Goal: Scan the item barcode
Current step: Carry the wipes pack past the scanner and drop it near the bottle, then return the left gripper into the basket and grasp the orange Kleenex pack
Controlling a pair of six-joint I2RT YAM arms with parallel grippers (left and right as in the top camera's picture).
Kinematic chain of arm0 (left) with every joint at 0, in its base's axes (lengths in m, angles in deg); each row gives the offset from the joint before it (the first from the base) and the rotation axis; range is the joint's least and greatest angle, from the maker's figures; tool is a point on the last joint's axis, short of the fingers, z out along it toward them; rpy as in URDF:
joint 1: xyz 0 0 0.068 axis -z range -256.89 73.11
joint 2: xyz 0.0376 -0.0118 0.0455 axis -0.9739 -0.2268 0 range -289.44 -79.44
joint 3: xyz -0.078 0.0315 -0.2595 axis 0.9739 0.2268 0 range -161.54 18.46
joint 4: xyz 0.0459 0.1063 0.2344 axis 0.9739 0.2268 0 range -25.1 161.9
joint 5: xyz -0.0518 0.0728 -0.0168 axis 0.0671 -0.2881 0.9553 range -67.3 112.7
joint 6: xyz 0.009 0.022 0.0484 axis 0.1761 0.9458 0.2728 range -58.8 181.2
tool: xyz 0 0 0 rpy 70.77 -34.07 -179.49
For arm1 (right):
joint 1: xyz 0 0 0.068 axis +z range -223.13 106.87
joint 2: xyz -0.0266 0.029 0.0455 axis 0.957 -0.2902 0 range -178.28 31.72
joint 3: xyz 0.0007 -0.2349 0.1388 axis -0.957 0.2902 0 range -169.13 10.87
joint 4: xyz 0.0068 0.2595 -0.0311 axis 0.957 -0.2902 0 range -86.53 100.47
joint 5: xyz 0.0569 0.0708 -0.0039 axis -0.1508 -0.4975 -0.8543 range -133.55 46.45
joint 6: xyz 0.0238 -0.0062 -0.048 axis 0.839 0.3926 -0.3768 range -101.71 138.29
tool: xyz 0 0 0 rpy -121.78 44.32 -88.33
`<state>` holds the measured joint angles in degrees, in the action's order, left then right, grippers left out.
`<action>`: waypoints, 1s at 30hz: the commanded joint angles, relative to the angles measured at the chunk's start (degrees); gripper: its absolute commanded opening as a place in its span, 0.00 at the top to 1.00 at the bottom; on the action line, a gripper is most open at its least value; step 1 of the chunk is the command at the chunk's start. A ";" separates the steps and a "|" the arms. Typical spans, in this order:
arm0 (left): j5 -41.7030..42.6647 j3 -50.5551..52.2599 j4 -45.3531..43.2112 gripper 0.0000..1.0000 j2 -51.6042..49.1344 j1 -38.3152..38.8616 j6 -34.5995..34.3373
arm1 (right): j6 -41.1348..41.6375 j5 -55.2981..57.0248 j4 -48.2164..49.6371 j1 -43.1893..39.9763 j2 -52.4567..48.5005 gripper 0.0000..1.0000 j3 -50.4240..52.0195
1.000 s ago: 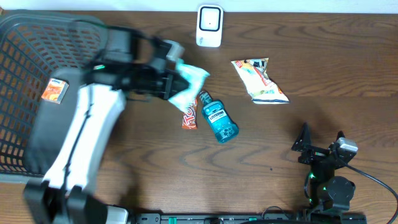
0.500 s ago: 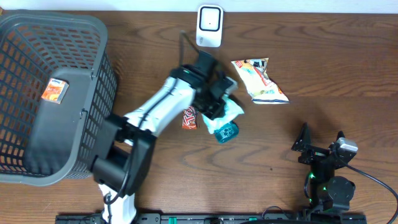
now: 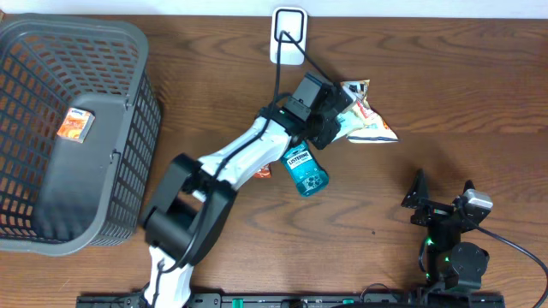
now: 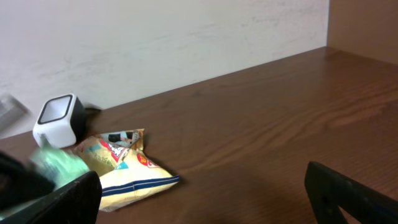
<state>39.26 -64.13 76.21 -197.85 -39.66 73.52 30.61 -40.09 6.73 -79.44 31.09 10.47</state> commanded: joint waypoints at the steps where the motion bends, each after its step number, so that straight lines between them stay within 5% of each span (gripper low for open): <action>1: -0.74 -0.15 0.09 0.92 -3.52 -0.02 -3.93 | -0.81 0.50 -0.15 -0.13 0.31 0.01 0.09; 5: -0.76 -0.15 0.22 0.92 -3.63 0.26 -4.57 | -0.81 0.50 -0.15 -0.13 0.31 0.01 0.09; 8: -0.76 -0.37 0.09 0.83 -2.40 0.24 -4.63 | -0.81 0.50 -0.15 -0.13 0.31 0.01 0.09; 10: -0.79 -0.66 0.11 0.61 -0.70 0.20 -5.44 | -0.81 0.50 -0.15 -0.13 0.31 0.01 0.09; 19: -0.92 -0.81 -1.44 0.07 15.43 -1.38 -5.79 | -0.81 0.50 -0.15 -0.13 0.31 0.01 0.09; 26: -18.93 -0.81 -2.45 0.02 30.97 -10.16 -5.88 | -0.81 0.50 -0.15 -0.13 0.31 0.01 0.09; 30: -32.28 -0.81 -2.38 0.02 36.59 -19.58 -12.15 | -0.81 0.50 -0.13 -0.13 0.31 0.01 0.09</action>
<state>21.12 -64.20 73.61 -163.68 -53.89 66.11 30.61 -40.09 6.73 -79.44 31.09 10.47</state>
